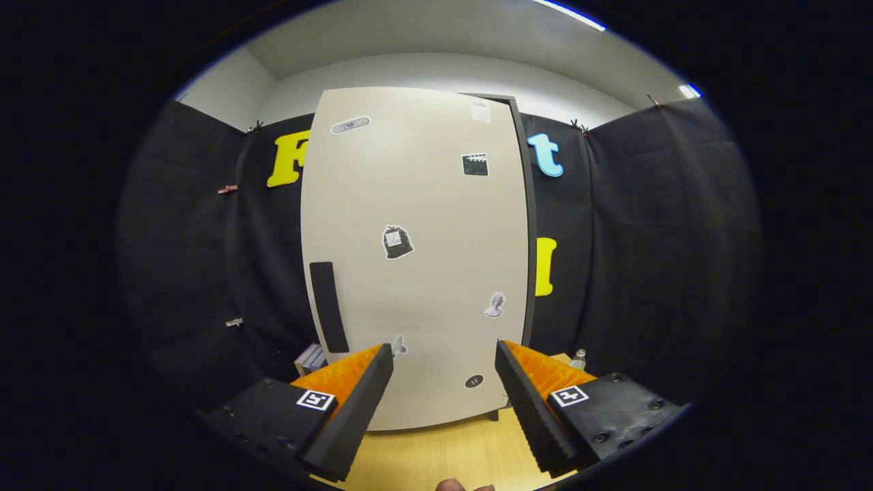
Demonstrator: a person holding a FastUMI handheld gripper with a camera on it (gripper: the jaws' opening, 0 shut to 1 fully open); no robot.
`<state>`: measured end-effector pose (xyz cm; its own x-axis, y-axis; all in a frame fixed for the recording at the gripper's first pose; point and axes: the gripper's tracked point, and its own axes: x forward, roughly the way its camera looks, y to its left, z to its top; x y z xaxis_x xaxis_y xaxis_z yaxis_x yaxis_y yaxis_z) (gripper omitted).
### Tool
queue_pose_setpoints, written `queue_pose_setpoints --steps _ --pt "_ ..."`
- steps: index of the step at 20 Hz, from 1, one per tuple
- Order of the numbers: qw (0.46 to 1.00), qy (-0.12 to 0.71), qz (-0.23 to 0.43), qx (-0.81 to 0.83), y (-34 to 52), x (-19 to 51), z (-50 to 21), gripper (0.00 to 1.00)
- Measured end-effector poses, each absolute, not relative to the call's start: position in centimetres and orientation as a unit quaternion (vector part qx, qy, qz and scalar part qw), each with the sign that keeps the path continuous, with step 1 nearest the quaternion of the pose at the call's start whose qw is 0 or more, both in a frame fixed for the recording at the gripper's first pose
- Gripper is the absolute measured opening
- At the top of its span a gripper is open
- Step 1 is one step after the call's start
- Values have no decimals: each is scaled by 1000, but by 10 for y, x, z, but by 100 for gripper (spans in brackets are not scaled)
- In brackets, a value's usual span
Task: Open the shoe cabinet door, grab the shoes and put them into the shoe cabinet, then close the shoe cabinet door.
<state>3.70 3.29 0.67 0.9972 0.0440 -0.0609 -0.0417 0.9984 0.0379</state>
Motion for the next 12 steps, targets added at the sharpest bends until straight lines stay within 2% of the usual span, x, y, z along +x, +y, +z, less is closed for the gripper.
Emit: queue_pose_setpoints --steps 12 --pt "999 19 27 15 39 32 15 99"
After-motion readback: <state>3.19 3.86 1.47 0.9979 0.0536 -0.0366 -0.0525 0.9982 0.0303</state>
